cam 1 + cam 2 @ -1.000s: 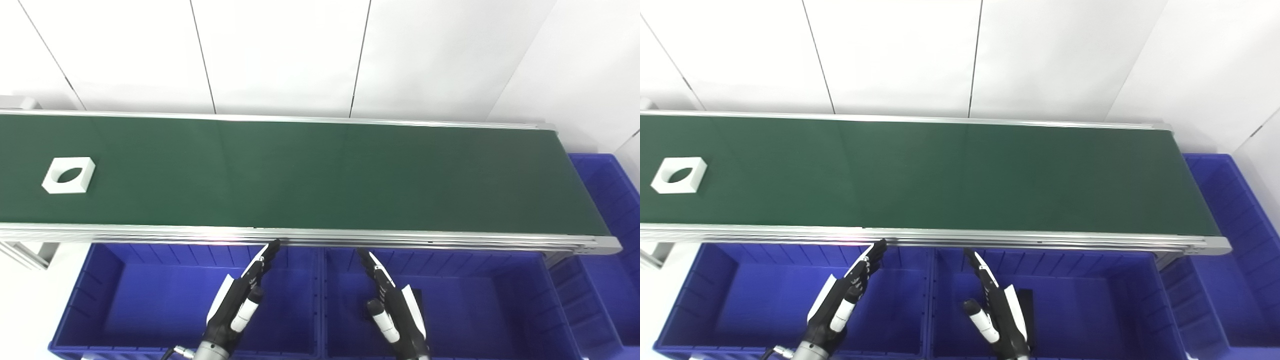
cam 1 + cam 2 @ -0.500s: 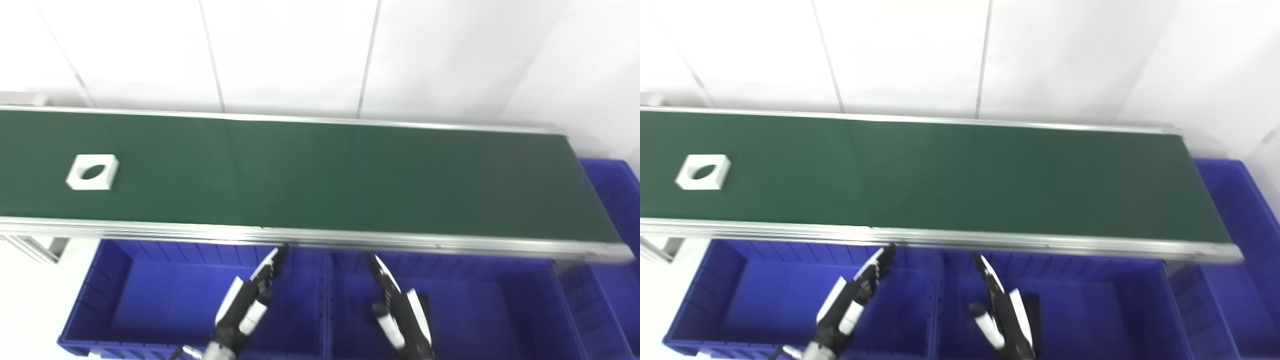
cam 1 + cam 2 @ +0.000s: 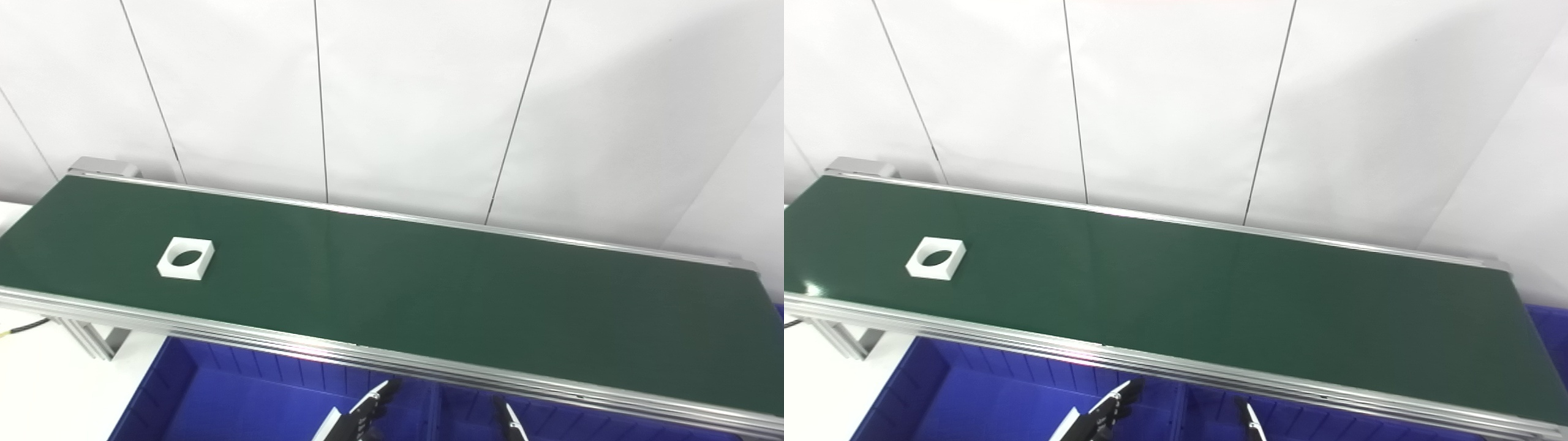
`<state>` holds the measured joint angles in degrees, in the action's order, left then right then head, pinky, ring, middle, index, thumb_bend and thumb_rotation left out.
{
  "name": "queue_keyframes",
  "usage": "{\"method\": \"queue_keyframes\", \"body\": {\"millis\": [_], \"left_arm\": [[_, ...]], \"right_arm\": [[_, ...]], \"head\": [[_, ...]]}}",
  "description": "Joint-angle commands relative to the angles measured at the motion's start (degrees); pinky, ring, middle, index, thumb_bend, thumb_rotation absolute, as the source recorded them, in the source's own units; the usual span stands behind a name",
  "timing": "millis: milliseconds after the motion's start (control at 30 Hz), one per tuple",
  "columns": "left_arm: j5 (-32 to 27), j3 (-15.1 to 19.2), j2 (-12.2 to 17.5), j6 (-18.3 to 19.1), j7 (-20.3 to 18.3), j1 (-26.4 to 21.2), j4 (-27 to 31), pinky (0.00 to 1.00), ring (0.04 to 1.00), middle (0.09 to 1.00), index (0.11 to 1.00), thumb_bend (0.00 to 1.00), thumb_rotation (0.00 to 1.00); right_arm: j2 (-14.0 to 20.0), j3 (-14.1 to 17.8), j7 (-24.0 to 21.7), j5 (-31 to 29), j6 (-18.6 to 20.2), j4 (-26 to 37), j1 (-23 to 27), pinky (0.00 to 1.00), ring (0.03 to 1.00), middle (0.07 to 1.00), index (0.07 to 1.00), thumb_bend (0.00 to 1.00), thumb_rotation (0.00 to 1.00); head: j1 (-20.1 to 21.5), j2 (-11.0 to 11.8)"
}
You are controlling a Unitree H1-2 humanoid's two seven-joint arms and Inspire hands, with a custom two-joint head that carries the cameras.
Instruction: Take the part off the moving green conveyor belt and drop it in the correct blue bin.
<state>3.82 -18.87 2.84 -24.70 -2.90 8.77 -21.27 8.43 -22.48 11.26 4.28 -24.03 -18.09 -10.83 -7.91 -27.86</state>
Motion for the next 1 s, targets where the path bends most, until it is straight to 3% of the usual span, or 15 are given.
{"method": "queue_keyframes", "body": {"millis": [0, 267, 600, 833, 967], "left_arm": [[-0.5, -0.2, -0.1, -2.2, 0.7, -1.4, 0.6, 0.94, 0.952, 0.942, 0.913, 0.86, 0.96], [-1.2, -1.0, 0.1, -2.2, -0.3, -1.0, 2.8, 0.93, 0.949, 0.936, 0.907, 0.85, 0.94], [2.8, -8.7, 4.0, -2.2, 3.3, -0.9, 18.7, 0.85, 0.91, 0.918, 0.894, 0.93, 0.92], [1.7, -8.2, 5.2, -2.2, 2.0, -4.8, 25.4, 0.86, 0.93, 0.919, 0.875, 1.0, 0.83], [5.3, -6.5, 6.6, -2.2, 3.8, -9.7, 25.4, 0.86, 0.925, 0.922, 0.882, 0.99, 0.82]], "right_arm": [[-0.1, 0.3, 0.0, 0.3, -2.9, 1.0, 0.6, 1.0, 0.997, 0.99, 0.971, 0.87, 1.0], [-0.2, 0.4, -0.2, 0.2, -2.9, 1.3, 0.5, 1.0, 0.992, 0.987, 0.973, 0.87, 1.0], [-0.1, 0.2, 0.1, 0.7, -2.9, 0.6, 0.7, 1.0, 0.991, 0.985, 0.968, 0.86, 1.0], [0.1, 0.1, -0.1, 0.7, -2.9, -0.2, 1.2, 1.0, 0.999, 0.994, 0.974, 0.88, 1.0], [0.0, 0.1, 0.2, 0.9, -2.9, -0.9, 1.4, 1.0, 0.998, 0.994, 0.976, 0.86, 1.0]], "head": [[-0.1, -0.1], [-0.5, -0.3], [-1.7, -0.2], [-3.1, 0.7], [-2.8, 0.8]]}}
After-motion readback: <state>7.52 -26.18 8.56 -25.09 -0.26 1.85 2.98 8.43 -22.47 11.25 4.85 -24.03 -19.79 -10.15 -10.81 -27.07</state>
